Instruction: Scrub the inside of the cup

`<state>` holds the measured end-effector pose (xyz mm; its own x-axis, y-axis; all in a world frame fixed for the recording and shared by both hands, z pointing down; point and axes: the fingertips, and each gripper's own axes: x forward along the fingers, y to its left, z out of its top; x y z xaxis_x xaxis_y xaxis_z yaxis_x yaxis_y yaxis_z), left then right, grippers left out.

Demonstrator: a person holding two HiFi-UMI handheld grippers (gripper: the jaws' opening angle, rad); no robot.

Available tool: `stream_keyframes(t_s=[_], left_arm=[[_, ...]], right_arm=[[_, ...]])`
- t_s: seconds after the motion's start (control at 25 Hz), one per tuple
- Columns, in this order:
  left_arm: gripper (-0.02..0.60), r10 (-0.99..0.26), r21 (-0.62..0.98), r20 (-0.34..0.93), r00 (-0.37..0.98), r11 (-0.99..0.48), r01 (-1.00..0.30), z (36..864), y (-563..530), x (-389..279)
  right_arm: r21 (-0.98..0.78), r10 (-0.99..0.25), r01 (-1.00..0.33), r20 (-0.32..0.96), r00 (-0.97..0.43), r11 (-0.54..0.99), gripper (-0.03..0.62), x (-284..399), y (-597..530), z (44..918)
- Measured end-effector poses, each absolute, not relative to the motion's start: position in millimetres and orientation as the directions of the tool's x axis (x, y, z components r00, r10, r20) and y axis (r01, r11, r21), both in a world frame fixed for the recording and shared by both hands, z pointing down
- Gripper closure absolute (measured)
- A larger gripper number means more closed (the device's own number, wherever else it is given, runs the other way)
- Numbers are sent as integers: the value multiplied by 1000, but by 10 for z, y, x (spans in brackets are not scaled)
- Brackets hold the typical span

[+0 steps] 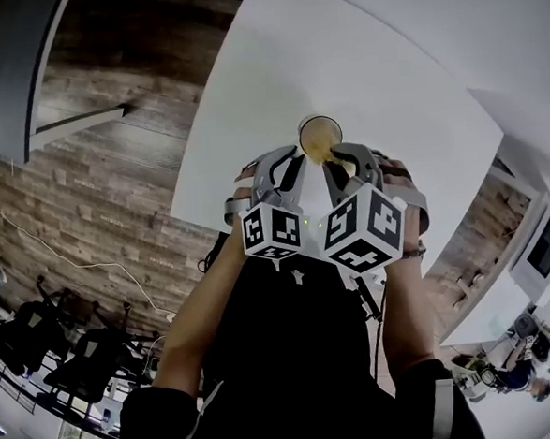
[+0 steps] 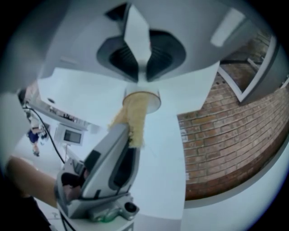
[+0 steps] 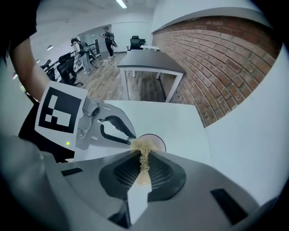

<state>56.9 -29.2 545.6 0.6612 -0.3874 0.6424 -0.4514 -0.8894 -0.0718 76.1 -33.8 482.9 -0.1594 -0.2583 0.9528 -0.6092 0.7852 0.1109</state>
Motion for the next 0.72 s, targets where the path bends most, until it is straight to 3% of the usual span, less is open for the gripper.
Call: stream_keyframes(t_s=[0.32,0.52,0.72], left_arm=[[508,-400,-131,655,641,-896,-425,5501,-333,556],[436,-340,-62,663,667,-913,-404,5454,-175,508],[434,-333,-16,673,661,-899,-437,5351,-115,302]], right_arm=[[155,-439,-768,880,-178,622,563,878,-221,4609],[137,-557,-859,808,-191,493,563,940,12,4401],[102,-696,-939,698,-168,328,563,1039,172,4130]])
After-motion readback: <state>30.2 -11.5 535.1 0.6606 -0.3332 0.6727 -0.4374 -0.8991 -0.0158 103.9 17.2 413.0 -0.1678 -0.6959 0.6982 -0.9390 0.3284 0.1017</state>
